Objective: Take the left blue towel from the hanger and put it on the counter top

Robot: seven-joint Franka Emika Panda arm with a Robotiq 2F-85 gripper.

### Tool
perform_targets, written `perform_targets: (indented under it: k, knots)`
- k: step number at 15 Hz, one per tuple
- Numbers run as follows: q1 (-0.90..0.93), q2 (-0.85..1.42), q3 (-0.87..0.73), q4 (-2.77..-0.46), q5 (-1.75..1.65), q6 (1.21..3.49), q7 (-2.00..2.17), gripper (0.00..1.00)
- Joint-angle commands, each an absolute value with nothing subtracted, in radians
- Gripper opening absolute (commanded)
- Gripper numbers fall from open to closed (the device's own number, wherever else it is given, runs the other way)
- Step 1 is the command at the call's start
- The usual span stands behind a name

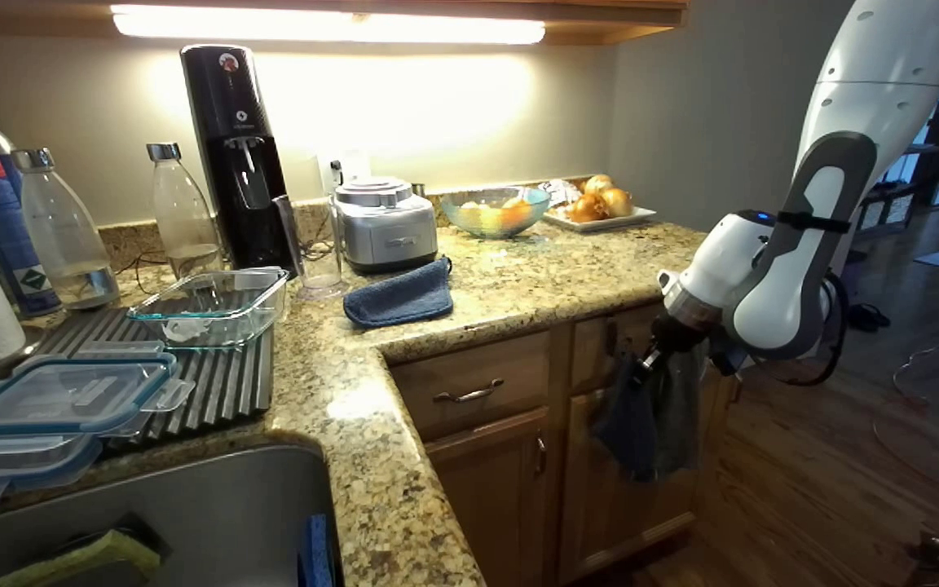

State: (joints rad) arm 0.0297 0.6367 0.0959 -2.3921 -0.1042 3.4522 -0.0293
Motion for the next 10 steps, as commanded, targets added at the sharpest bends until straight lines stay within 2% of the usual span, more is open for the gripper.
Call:
perform_targets:
  k: [1, 10]
  knots:
    - [0.080, 0.530, 0.060, -2.474, -0.073, 3.454, -0.038, 0.09]
    - [0.155, 0.382, -0.001, -2.660, -0.028, 3.434, -0.049, 0.08]
